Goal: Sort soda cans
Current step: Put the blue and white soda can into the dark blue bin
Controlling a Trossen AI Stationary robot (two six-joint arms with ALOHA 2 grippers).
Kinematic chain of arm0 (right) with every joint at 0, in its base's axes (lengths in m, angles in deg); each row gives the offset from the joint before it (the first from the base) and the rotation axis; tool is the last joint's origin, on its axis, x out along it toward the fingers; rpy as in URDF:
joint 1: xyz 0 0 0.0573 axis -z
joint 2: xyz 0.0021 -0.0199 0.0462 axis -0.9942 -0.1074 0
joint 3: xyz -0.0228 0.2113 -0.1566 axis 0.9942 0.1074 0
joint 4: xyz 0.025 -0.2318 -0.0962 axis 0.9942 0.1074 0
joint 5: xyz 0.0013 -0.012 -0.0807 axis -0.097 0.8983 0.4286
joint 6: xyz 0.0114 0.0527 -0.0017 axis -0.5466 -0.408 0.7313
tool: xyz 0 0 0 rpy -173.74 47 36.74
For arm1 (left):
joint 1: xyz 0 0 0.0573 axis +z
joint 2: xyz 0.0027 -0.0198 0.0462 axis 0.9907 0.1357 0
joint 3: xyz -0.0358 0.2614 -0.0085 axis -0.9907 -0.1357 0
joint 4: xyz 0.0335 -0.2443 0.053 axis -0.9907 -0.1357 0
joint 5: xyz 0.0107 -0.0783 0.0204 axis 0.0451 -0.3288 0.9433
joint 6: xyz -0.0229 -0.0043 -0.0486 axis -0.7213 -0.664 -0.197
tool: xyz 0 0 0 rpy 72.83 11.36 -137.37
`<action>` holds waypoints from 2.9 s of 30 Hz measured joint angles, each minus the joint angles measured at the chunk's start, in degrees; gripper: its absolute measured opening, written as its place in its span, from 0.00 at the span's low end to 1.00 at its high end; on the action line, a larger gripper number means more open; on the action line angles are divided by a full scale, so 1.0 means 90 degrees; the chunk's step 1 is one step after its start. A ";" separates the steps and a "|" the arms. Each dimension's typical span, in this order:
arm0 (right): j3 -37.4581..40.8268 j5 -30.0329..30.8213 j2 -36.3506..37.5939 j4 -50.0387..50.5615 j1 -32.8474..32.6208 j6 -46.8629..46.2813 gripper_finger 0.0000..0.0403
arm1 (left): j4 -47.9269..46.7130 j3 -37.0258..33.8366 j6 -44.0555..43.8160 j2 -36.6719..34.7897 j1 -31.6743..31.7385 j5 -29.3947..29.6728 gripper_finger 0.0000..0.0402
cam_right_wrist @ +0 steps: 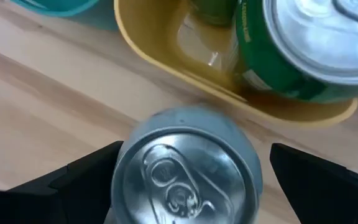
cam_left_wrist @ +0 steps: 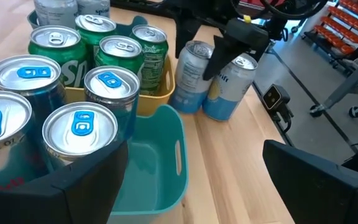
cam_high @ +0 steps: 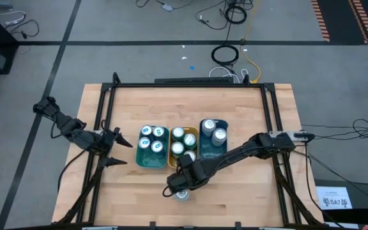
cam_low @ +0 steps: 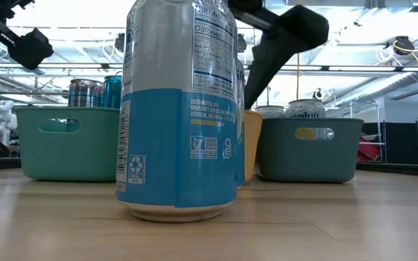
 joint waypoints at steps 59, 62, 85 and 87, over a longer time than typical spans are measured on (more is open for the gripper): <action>0.0012 -0.0248 0.0793 0.1914 -0.0284 -0.0399 0.69 | 0.0068 0.0002 -0.0007 0.0000 0.0000 0.0063 0.95; 0.0010 -0.0077 0.1028 0.2294 -0.0313 -0.0491 0.70 | 0.0072 0.0002 -0.0010 0.0002 -0.0002 0.0111 0.95; 0.2705 0.0279 0.3569 0.1853 0.0765 0.1284 0.69 | 0.0071 0.0002 -0.0343 0.0014 0.0000 0.0593 0.95; 0.3213 0.0132 0.3873 0.1117 0.0840 0.1380 0.70 | 0.0070 0.0002 -0.0343 0.0015 -0.0002 0.0610 0.95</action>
